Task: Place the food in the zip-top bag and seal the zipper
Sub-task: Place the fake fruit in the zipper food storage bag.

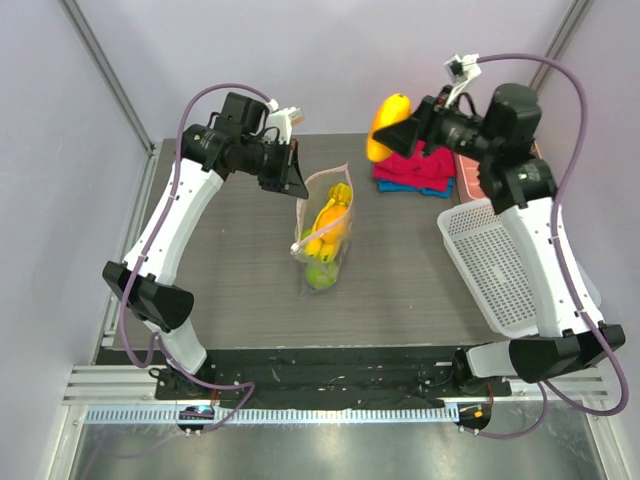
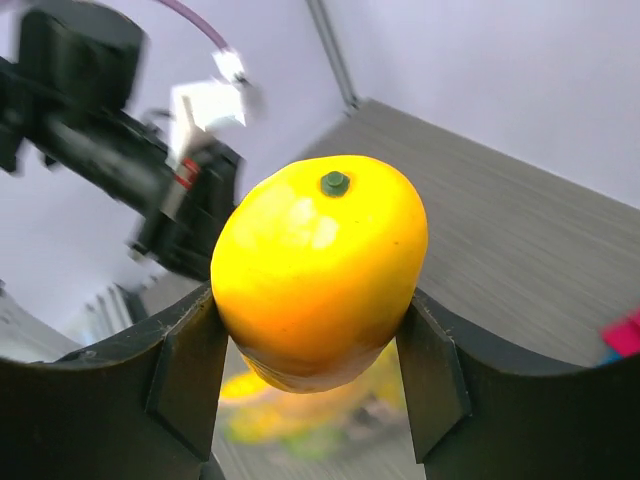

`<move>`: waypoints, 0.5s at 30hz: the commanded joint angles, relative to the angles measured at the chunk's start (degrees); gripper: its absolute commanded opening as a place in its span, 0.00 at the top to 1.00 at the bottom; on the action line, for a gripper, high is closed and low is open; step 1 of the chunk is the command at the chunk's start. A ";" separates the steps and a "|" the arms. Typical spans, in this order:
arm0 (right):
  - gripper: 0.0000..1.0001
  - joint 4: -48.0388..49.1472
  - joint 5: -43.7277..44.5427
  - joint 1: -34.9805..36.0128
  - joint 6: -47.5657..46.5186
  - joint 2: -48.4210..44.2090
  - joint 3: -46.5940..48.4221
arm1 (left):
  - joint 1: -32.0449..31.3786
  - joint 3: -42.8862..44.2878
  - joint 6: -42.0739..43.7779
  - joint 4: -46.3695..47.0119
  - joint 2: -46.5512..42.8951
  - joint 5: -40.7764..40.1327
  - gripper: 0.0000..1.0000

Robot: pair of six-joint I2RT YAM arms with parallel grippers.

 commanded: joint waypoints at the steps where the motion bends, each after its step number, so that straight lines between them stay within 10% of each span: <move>1: 0.91 19.35 11.74 11.71 15.64 0.79 -3.07 | -0.12 2.93 -0.62 0.79 -0.56 1.08 1.00; 15: 0.88 20.23 33.75 30.21 6.68 -1.31 -17.92 | 0.05 3.19 -1.67 0.88 -0.39 0.55 1.00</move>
